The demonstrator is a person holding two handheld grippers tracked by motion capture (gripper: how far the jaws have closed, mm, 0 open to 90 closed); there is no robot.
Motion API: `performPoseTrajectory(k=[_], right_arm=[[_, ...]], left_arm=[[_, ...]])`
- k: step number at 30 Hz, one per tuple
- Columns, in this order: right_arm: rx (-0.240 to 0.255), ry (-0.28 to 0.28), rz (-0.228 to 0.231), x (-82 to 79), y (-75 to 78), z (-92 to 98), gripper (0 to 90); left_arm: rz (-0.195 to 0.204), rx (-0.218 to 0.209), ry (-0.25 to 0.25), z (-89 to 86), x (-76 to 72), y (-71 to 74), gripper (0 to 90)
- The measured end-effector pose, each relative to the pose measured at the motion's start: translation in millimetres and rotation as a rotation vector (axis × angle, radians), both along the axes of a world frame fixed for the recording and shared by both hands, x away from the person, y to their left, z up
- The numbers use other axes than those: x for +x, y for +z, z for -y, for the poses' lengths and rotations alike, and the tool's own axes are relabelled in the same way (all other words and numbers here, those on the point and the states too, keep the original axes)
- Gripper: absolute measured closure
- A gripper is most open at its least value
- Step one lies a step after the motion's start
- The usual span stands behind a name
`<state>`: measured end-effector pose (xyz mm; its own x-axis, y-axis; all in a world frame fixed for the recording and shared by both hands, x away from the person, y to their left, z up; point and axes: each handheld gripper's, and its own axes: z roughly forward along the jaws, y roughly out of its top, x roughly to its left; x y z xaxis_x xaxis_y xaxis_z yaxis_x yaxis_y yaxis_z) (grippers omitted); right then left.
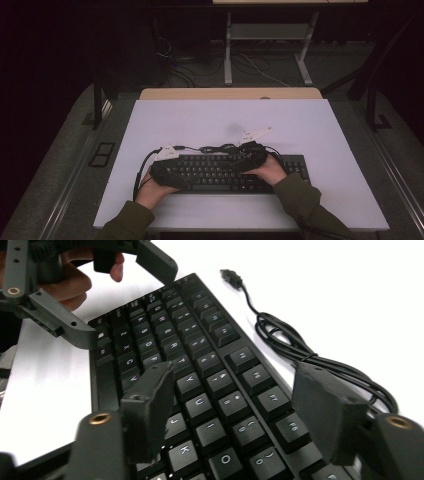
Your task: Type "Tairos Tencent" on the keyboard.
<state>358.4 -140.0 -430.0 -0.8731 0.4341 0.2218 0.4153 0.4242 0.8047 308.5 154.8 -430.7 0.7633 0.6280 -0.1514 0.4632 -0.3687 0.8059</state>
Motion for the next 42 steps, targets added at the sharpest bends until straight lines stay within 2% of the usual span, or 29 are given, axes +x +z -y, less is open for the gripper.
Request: performPoseTrajectory(k=[9, 18, 25, 31, 36, 42], right_arm=[[0.000, -0.011, 0.012, 1.1, -0.6, 1.0, 28.3], [-0.003, -0.018, 0.011, 0.9, -0.1, 1.7, 28.2], [-0.005, -0.023, 0.013, 1.0, -0.2, 2.0, 28.2], [-0.006, -0.024, 0.013, 0.9, -0.1, 2.0, 28.2], [-0.008, -0.024, 0.014, 0.9, -0.3, 1.9, 28.2], [-0.008, -0.025, 0.014, 0.8, -0.1, 1.9, 28.2]], left_arm=[[0.008, -0.010, -0.002, 3.6, 3.2, 2.7, 13.7], [-0.002, -0.022, -0.008, 7.8, 8.7, 1.6, 21.8], [-0.002, -0.029, -0.018, 10.9, 11.7, 1.2, 32.7], [0.011, -0.014, -0.020, 12.7, 12.8, 2.2, 50.2], [-0.015, -0.008, -0.029, 14.5, 14.5, -0.7, 66.1], [-0.041, 0.005, -0.047, 16.3, 16.3, -3.1, 80.7]])
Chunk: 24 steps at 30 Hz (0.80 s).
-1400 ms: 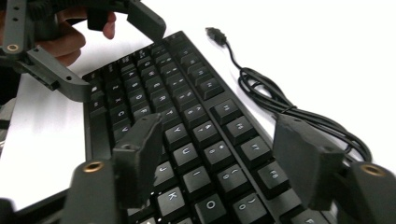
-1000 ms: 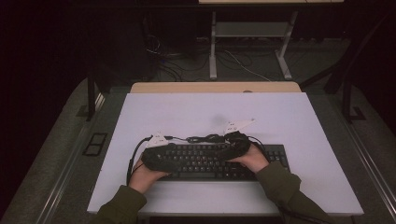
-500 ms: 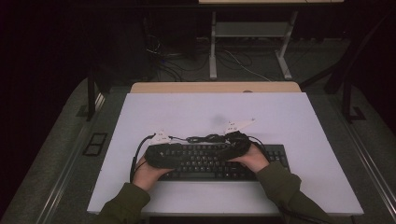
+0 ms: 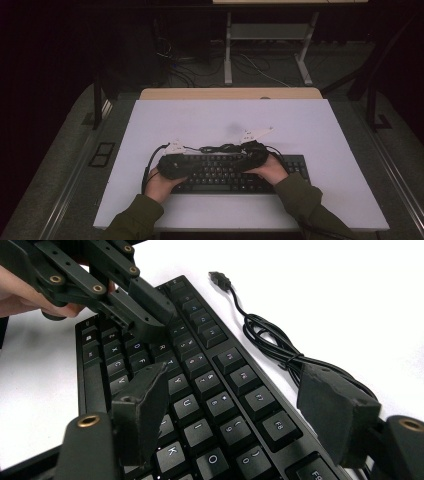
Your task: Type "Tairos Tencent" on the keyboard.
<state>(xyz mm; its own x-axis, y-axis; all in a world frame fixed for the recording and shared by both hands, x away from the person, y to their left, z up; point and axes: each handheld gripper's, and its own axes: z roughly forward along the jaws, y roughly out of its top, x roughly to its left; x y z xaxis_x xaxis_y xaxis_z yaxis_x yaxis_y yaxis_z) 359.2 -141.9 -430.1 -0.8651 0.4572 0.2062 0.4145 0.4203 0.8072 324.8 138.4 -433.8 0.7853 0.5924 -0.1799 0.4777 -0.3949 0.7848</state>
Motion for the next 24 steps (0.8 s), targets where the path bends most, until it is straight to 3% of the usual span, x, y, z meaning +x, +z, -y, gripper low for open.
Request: performPoseTrajectory(k=[5, 24], right_arm=[[0.000, 0.000, 0.002, -0.3, -0.1, -0.3, 28.2], [-0.001, -0.003, 0.005, -0.5, 0.6, 0.2, 28.3]], left_arm=[[-0.010, 0.000, -0.010, 1.4, 0.3, -0.2, 88.9], [-0.023, 0.027, -0.016, 6.4, 0.8, -3.5, 89.0]])
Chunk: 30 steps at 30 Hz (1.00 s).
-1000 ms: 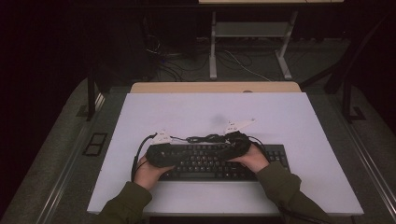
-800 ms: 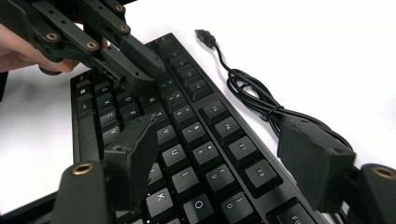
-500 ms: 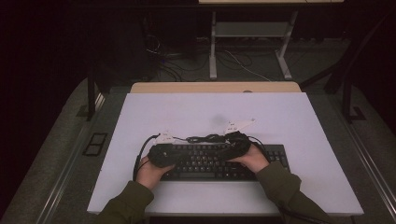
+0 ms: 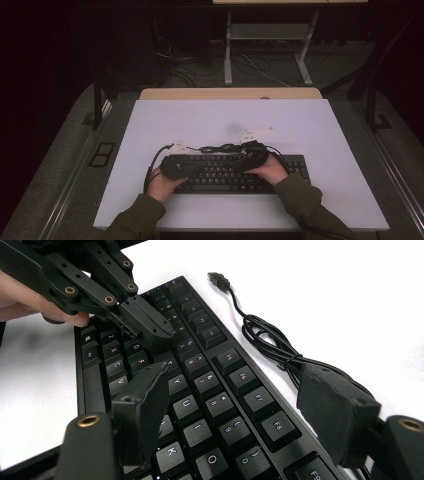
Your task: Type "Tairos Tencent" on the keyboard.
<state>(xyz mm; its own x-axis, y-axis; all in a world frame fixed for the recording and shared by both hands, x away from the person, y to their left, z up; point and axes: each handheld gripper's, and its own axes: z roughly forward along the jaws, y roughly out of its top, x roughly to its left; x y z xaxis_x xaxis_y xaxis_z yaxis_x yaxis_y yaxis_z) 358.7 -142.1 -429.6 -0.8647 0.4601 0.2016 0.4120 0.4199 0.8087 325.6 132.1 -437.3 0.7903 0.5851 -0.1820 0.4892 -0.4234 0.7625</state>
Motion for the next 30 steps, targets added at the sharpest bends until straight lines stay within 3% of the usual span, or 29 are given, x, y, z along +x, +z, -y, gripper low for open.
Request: performPoseTrajectory(k=[7, 11, 30], right_arm=[[0.001, -0.001, 0.000, -0.1, 0.2, -0.1, 28.3], [0.000, -0.001, 0.000, -0.1, 0.2, 0.0, 28.3], [0.004, -0.003, 0.006, 0.0, 0.8, 0.5, 28.3]], left_arm=[[-0.002, 0.001, 0.001, 0.1, 0.2, -0.1, 89.0], [0.000, 0.028, -0.009, 1.2, 0.6, -1.0, 89.1], [0.011, 0.022, -0.010, 0.8, -0.7, 5.2, 89.1]])
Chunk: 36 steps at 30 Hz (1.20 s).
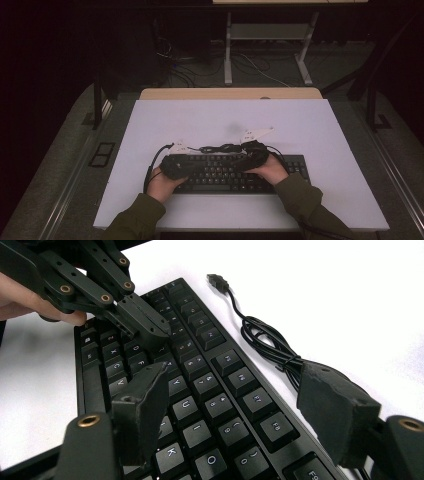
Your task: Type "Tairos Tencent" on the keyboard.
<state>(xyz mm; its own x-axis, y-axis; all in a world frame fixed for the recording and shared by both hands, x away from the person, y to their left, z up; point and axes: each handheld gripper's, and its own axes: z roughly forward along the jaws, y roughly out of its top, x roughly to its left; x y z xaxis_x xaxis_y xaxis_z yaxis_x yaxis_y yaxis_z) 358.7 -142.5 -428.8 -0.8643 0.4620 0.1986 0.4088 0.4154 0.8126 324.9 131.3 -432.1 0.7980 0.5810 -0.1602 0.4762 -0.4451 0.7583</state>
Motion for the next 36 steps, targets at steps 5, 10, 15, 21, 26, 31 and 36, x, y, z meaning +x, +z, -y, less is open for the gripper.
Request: performPoseTrajectory(k=[5, 10, 15, 21, 26, 31, 36], right_arm=[[0.001, 0.001, 0.001, 0.1, 0.1, 0.1, 28.3], [0.002, -0.001, 0.002, 0.4, 0.2, 0.9, 28.3], [0.005, -0.002, 0.000, 0.1, 0.9, 1.7, 28.3], [0.010, -0.001, 0.002, -0.3, 1.7, 2.4, 29.0], [0.011, 0.007, -0.001, -1.6, 2.6, 2.9, 31.0], [0.011, 0.012, -0.001, -3.0, 3.1, 3.3, 33.7], [0.003, 0.018, 0.001, -4.4, 3.7, 5.2, 38.4]], left_arm=[[0.006, -0.017, 0.003, -2.4, -0.4, 2.7, 89.0], [0.001, -0.038, 0.008, -5.4, -1.1, 4.1, 83.6], [0.010, -0.042, 0.006, -7.7, -2.5, 5.5, 74.1], [0.025, -0.041, 0.009, -11.9, -3.9, 7.2, 60.9], [0.032, -0.050, 0.021, -15.4, -5.8, 7.1, 50.5], [0.033, -0.052, 0.025, -19.2, -7.1, 6.5, 42.9], [0.035, -0.059, 0.029, -22.5, -8.3, 5.4, 36.4]])
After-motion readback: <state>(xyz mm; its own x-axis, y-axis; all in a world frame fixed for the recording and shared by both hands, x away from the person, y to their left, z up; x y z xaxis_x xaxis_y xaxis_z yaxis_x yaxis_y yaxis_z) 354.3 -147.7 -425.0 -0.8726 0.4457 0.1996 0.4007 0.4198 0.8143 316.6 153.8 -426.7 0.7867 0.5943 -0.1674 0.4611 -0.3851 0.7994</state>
